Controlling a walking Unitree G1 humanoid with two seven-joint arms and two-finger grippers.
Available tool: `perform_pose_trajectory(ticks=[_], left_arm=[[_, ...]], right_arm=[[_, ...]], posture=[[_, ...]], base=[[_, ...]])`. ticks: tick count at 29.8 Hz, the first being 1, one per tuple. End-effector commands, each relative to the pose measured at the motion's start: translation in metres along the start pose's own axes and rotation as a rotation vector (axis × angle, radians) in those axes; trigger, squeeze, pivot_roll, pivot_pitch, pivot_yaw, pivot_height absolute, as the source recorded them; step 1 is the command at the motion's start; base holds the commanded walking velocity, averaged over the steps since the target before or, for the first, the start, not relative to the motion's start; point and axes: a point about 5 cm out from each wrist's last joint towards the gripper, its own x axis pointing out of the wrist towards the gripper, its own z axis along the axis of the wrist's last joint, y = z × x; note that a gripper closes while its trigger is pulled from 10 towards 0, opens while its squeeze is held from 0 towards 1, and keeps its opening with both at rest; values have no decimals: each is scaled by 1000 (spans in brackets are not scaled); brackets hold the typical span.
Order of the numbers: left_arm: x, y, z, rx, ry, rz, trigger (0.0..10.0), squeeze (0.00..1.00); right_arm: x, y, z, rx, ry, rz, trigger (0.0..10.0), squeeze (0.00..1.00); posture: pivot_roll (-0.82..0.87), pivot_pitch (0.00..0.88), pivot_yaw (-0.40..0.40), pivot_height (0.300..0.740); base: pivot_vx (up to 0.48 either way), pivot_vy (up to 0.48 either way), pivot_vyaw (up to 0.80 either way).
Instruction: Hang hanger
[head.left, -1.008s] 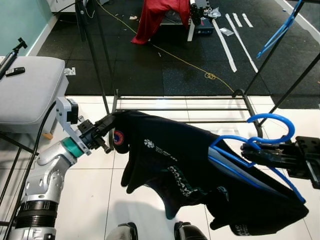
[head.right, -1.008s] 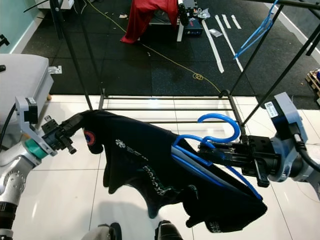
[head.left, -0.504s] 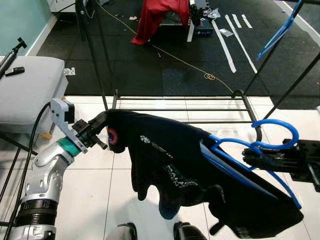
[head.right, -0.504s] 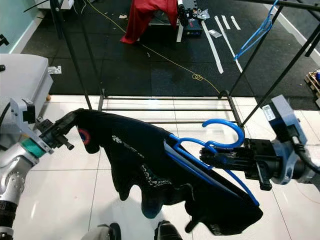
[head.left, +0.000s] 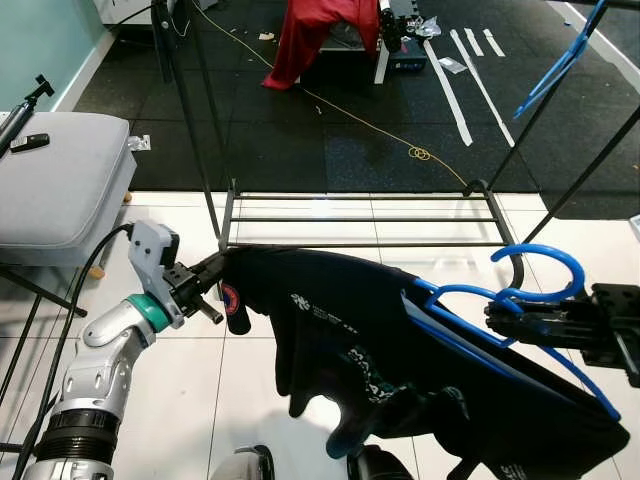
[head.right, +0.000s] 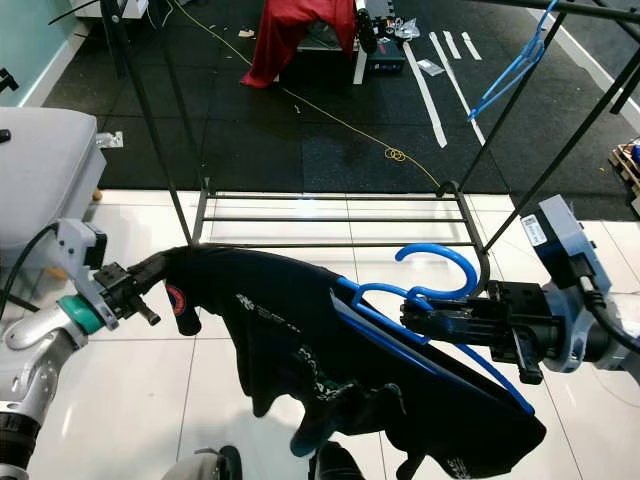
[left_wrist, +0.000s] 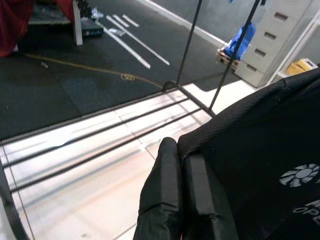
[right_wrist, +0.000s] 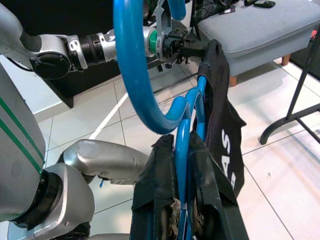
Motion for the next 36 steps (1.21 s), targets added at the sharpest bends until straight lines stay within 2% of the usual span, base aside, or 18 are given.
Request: perform_pose_trajectory(ticks=[1, 5, 6, 8, 15, 19, 24, 25, 26, 28, 29, 31, 32, 36], left_arm=[[-9, 12, -8, 9, 41, 99, 0, 0], [-10, 18, -6, 23, 30, 152, 0, 0], [-11, 27, 1, 28, -10, 221, 0, 0], [-11, 30, 4, 28, -31, 248, 0, 0], [-10, 30, 6, 27, -48, 245, 0, 0], [-11, 29, -1, 32, -8, 246, 0, 0], [-9, 26, -3, 36, -8, 229, 0, 0], [-9, 25, -4, 42, -5, 223, 2392, 0], [-8, 24, -5, 43, -3, 218, 10000, 0], [-7, 23, -5, 42, -1, 215, 10000, 0], [-7, 22, -6, 27, -4, 208, 10000, 192], [-6, 21, -6, 11, -6, 204, 10000, 192], [-6, 21, -6, 8, -8, 203, 10000, 1000], [-6, 22, -6, 14, -11, 211, 10000, 1000]], right_arm=[[-1, 3, 3, -14, 13, 30, 10000, 0], [-2, 3, 3, -14, 14, 30, 10000, 0], [-2, 3, 3, -13, 15, 31, 10000, 0], [-2, 3, 3, -13, 15, 31, 10000, 0], [-2, 2, 3, -15, 15, 31, 10000, 0], [-3, 2, 3, -15, 17, 29, 10000, 0], [-3, 2, 3, -15, 19, 28, 10000, 0], [-3, 2, 4, -16, 19, 28, 10000, 0], [-3, 2, 4, -17, 20, 29, 10000, 0], [-3, 2, 4, -17, 20, 29, 10000, 0], [-3, 2, 4, -17, 20, 30, 10000, 0], [-3, 2, 4, -18, 20, 30, 10000, 0], [-3, 2, 4, -18, 21, 30, 10000, 0], [-3, 2, 4, -18, 21, 30, 10000, 0]], posture=[[-110, 83, 38, 740], [-109, 82, 37, 740], [-109, 80, 37, 740], [-109, 80, 37, 740], [-109, 80, 36, 740], [-112, 78, 33, 740], [-112, 76, 33, 740], [-112, 76, 32, 740], [-112, 74, 31, 740], [-112, 74, 31, 740], [-113, 72, 31, 740], [-113, 72, 31, 740], [-114, 71, 30, 740], [-115, 71, 29, 740]], base=[[0, 0, 0], [0, 0, 0], [0, 0, 0], [0, 0, 0], [0, 0, 0], [0, 0, 0], [0, 0, 0], [0, 0, 0], [0, 0, 0], [0, 0, 0], [0, 0, 0], [0, 0, 0], [0, 0, 0], [0, 0, 0]])
